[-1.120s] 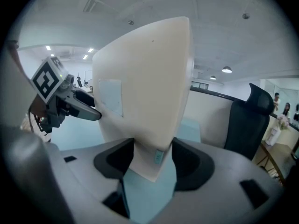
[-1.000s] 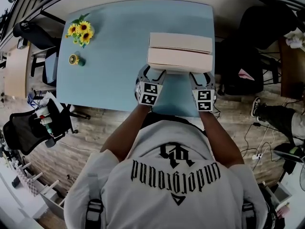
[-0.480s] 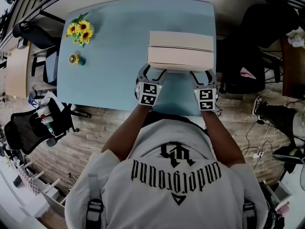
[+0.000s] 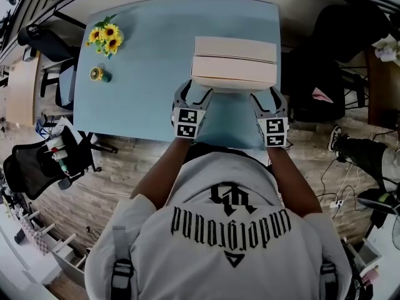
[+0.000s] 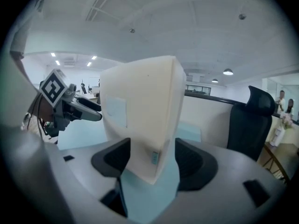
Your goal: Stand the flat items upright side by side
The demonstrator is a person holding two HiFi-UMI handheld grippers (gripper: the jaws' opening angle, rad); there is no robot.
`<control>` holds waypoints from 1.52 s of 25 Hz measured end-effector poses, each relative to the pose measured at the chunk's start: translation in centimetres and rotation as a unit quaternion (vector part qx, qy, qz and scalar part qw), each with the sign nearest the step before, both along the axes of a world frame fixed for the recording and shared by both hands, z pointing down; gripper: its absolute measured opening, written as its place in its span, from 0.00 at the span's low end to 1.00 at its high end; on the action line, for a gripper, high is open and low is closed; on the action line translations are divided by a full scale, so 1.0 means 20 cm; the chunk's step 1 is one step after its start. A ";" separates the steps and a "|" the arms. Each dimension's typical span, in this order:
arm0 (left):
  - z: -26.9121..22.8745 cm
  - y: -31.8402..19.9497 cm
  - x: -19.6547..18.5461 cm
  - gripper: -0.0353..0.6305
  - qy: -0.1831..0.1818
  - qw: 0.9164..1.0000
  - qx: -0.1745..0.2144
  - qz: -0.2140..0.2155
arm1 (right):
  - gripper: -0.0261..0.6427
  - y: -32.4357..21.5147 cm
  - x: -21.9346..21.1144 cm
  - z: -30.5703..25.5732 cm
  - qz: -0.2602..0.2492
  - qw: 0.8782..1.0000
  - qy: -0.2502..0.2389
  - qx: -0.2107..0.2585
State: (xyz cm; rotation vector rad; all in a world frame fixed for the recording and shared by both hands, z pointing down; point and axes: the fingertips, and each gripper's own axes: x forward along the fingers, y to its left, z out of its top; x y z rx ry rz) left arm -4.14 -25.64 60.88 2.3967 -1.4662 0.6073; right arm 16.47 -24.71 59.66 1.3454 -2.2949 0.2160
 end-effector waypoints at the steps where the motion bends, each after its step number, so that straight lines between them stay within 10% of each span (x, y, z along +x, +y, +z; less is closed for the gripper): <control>1: -0.03 0.01 0.00 0.55 0.006 1.000 0.005 -0.001 | 0.49 0.02 0.01 -0.02 -0.003 1.000 -0.003 0.003; 15: -0.47 0.21 0.11 0.52 0.057 0.994 0.089 0.002 | 0.44 0.25 0.00 -0.42 -0.051 0.995 -0.042 0.075; 28: -0.85 0.50 -0.01 0.07 0.073 0.987 0.136 0.051 | 0.12 0.51 -0.18 -0.80 -0.117 0.981 -0.089 0.126; 38: -0.94 0.79 -0.30 0.05 0.084 0.980 0.137 0.114 | 0.05 0.86 -0.53 -0.85 -0.130 0.980 -0.087 0.121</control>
